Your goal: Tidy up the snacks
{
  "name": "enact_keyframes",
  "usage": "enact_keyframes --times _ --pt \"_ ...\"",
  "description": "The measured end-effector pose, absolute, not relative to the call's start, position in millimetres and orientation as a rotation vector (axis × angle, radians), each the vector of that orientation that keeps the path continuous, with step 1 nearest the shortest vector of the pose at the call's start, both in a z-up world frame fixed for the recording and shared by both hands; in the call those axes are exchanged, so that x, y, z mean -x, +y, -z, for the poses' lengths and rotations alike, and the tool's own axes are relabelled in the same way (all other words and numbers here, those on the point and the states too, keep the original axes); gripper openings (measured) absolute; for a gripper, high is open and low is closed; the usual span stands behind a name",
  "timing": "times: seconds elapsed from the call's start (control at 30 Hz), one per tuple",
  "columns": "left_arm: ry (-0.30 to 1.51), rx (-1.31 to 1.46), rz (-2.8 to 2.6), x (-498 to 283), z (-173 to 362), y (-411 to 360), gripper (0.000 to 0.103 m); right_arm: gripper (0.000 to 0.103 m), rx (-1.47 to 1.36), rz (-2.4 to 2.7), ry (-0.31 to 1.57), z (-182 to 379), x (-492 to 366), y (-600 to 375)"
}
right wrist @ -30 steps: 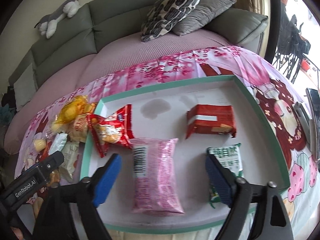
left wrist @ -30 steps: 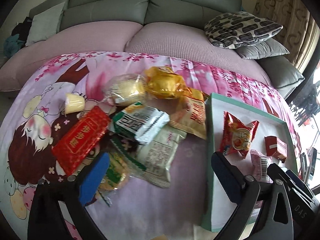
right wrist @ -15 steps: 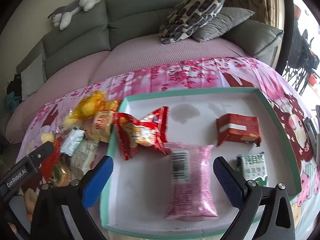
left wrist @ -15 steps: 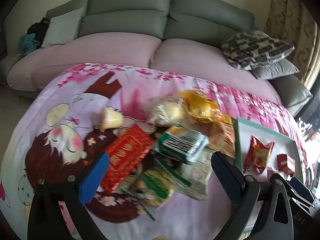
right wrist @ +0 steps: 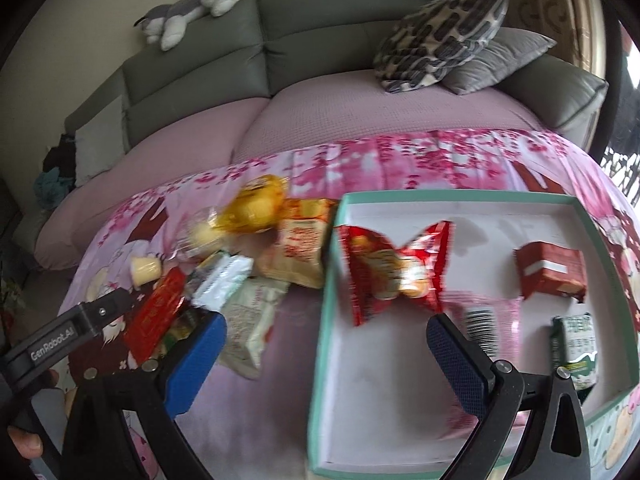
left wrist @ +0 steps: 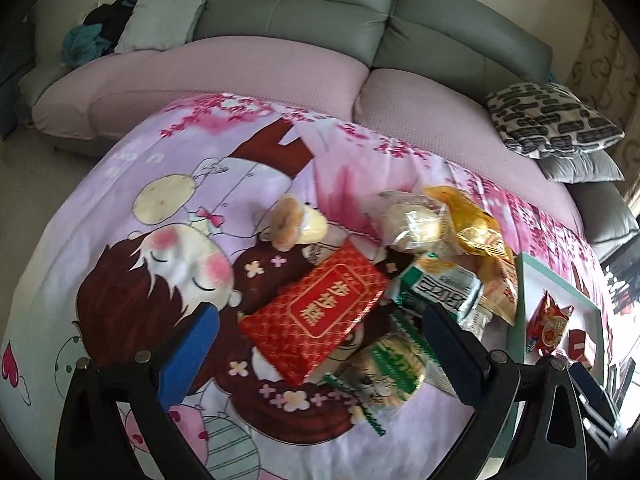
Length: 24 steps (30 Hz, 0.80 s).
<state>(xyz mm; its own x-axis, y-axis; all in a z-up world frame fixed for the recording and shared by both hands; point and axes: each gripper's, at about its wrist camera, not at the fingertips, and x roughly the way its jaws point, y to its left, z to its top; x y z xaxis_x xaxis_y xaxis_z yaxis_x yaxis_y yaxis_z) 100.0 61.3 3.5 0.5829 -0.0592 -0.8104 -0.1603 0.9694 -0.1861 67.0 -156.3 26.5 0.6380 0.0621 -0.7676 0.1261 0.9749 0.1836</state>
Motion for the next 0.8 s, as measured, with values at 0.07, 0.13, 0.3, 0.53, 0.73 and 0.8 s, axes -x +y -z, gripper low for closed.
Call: enact_keyframes --times 0.07,0.13,0.3,0.53,0.73,0.8 --pt "0.964 0.252 -0.068 -100.4 -1.1 64.3 0.101 0.102 -0.220 0.014 0.889 -24.3 -69.4 -146.2" --pt "0.982 0.253 -0.075 -100.8 2.7 66.0 0.101 0.102 -0.209 -0.001 0.895 -22.6 -71.2 -139.4" --pt "1.031 0.275 -0.078 -103.7 15.7 68.5 0.101 0.102 -0.194 -0.017 0.920 -14.9 -74.5 -128.2" --pt "1.061 0.265 -0.084 -109.8 25.4 70.5 0.101 0.102 -0.176 -0.066 0.920 -11.9 -79.0 -110.5" --pt "1.079 0.219 -0.083 -121.0 29.9 73.4 0.101 0.102 -0.171 -0.074 0.939 -5.0 -82.1 -103.7" --pt "1.084 0.198 -0.075 -126.9 32.9 74.5 0.101 0.102 -0.176 -0.073 0.945 -2.8 -83.6 -102.7"
